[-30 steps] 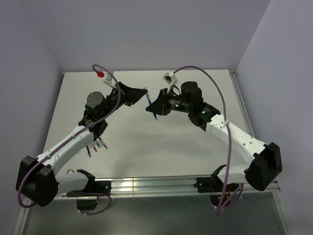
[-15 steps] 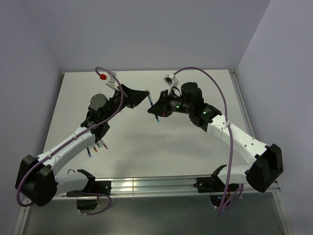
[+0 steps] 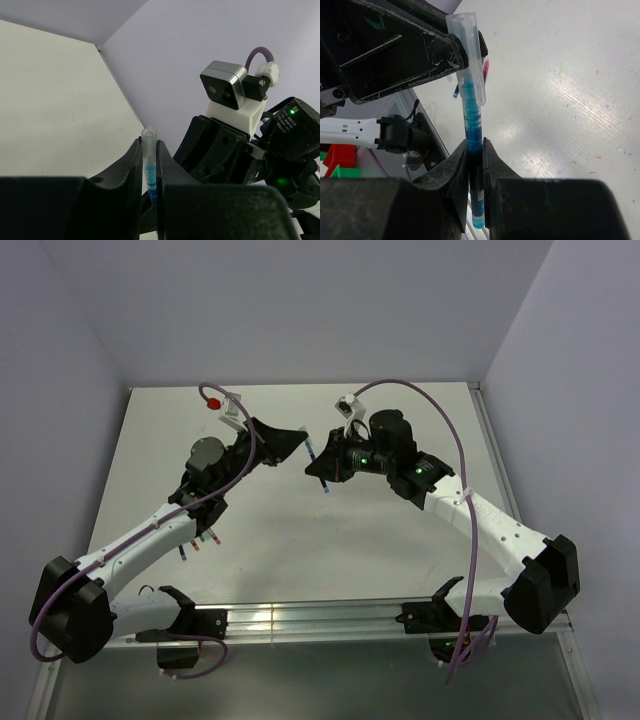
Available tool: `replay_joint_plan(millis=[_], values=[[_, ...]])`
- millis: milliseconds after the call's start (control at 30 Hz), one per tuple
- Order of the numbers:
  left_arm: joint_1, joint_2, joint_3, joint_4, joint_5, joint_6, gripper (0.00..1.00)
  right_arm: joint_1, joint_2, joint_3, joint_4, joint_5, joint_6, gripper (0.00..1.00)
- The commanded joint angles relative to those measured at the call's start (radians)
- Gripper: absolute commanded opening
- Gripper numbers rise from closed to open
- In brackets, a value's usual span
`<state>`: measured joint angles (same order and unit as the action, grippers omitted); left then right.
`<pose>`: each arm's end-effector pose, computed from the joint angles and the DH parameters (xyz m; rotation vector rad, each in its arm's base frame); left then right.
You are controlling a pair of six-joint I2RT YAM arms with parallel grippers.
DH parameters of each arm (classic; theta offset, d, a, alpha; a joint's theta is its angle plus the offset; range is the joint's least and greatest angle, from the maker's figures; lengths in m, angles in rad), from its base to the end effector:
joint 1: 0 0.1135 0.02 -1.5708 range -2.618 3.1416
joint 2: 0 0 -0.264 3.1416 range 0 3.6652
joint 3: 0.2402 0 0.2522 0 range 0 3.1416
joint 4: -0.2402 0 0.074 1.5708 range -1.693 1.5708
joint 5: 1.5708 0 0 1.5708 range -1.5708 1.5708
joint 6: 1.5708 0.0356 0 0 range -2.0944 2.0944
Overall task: Insert the pens into the pen caps
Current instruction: Insert the pen cap onto the pen.
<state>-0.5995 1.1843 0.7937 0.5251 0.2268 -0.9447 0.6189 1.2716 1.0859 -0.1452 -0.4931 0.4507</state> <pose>0.2246 -0.1632 0.3348 -0.0690 1.6041 -1.4011 0.2294 0.1841 0.3453 -0.5292 1.9747 1.1678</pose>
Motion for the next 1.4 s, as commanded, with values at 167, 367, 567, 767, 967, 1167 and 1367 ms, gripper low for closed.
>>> replay_joint_plan(millis=[167, 367, 567, 767, 967, 1167, 1367], values=[[-0.134, -0.040, -0.033, -0.114, 0.213, -0.017, 0.00, -0.048, -0.018, 0.034, 0.171, 0.283, -0.003, 0.00], [-0.161, -0.043, -0.033, -0.139, 0.189, -0.020, 0.00, -0.048, -0.020, 0.039, 0.157, 0.317, -0.010, 0.00], [-0.187, -0.037, -0.030, -0.168, 0.169, -0.020, 0.00, -0.048, -0.015, 0.046, 0.153, 0.346, -0.017, 0.00], [-0.230, -0.031, -0.031, -0.178, 0.141, -0.025, 0.00, -0.047, -0.015, 0.052, 0.131, 0.370, -0.020, 0.00], [-0.259, -0.032, -0.033, -0.186, 0.123, -0.025, 0.00, -0.047, -0.011, 0.055, 0.127, 0.378, -0.021, 0.00], [-0.275, -0.038, -0.039, -0.217, 0.101, -0.013, 0.00, -0.047, -0.018, 0.058, 0.122, 0.393, -0.026, 0.00], [-0.287, -0.052, -0.050, -0.249, 0.083, 0.001, 0.00, -0.048, -0.017, 0.063, 0.116, 0.392, -0.023, 0.00]])
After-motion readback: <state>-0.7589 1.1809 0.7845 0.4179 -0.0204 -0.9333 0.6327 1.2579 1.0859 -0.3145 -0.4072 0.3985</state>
